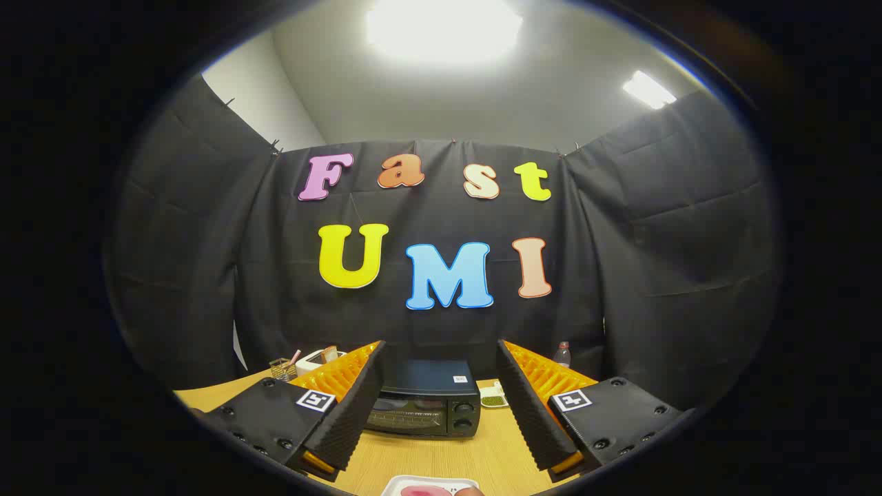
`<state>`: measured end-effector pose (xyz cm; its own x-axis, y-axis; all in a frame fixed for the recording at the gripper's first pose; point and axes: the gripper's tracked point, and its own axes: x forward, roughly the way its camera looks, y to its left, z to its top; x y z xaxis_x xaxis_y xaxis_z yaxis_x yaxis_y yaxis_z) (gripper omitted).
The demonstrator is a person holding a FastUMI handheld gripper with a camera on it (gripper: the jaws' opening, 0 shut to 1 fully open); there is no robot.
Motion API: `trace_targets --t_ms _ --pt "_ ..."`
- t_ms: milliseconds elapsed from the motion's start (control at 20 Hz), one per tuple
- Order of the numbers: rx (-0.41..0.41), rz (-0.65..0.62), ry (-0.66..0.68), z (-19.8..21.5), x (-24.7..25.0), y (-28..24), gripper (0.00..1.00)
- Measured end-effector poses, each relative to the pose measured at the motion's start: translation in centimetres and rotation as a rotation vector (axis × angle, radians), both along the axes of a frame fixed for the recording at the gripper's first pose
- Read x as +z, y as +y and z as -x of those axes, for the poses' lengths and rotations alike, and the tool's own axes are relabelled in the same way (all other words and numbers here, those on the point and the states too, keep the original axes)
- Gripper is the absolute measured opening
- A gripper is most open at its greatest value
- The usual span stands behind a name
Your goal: Open the toaster oven, put the food inside, and close the toaster oven door.
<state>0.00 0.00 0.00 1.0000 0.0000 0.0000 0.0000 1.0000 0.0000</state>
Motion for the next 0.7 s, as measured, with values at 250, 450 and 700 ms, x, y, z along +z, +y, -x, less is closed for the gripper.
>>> trace_targets --t_ms 250,450,700 --pt "-0.003 -0.013 -0.003 0.4 0.18 0.02 0.98" --pt "-0.015 -0.02 -0.009 0.86 0.26 -0.13 0.98" --pt "-0.019 -0.025 0.0 0.74 -0.07 0.33 0.98"
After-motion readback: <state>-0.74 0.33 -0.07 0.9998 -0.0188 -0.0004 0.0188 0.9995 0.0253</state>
